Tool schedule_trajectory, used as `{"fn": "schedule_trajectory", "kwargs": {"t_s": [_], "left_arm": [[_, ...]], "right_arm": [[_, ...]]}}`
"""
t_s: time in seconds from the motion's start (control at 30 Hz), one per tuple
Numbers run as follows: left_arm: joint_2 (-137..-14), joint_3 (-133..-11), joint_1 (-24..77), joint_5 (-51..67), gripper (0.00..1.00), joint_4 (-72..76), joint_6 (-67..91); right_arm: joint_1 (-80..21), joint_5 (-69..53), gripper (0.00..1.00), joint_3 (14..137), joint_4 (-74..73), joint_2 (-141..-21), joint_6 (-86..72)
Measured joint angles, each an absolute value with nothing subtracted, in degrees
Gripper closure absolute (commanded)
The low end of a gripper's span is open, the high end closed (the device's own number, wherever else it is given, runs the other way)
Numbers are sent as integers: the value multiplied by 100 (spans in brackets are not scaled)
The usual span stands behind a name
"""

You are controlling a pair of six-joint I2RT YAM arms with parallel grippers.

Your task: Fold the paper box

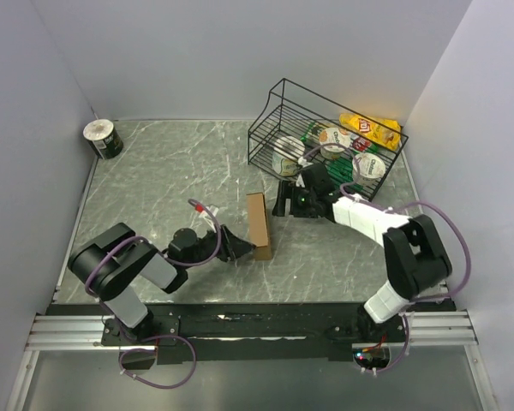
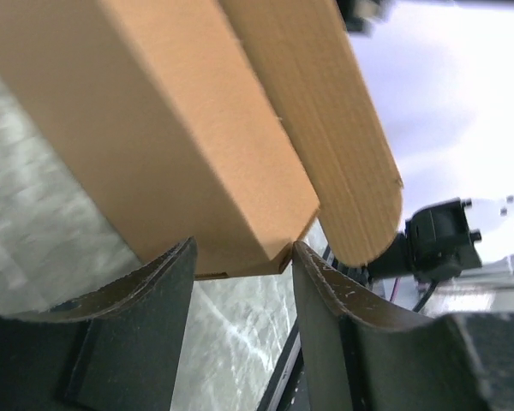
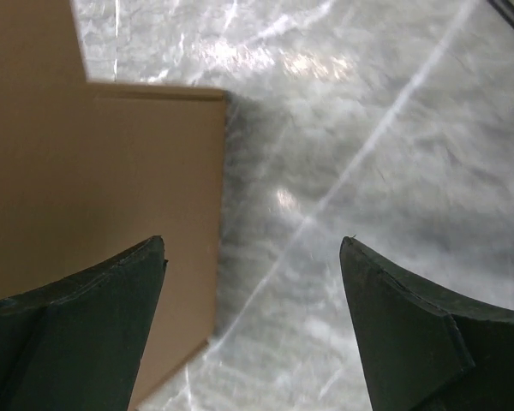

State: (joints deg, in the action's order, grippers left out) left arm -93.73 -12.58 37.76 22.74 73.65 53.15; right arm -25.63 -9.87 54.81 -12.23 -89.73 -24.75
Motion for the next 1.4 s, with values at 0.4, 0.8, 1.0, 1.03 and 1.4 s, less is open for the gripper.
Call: {"fn": "schedule_trajectory", "kwargs": {"t_s": [0.4, 0.8, 1.0, 1.03, 1.4], "left_arm": [[-9531, -2014, 4436, 2486, 45, 7172, 4421], [-9878, -1975, 4545, 2567, 30, 7334, 4300], [-8919, -1778, 4558, 2161, 10, 6663, 3887], [-8641, -1780, 4558, 2064, 9, 6490, 3780], [-6093, -1811, 3627, 1848, 1, 4115, 2941]], "right_arm": [[-2585, -2685, 13, 6226, -659, -10206, -1761], [-2912, -3780, 14, 7026, -792, -10634, -1052], [-2845, -3291, 11, 7161, -1129, -10462, -1041], [-2786, -3223, 11, 7161, -1175, -10392, -1044], [-2224, -2309, 10, 6386, -1382, -8149, -860]]}}
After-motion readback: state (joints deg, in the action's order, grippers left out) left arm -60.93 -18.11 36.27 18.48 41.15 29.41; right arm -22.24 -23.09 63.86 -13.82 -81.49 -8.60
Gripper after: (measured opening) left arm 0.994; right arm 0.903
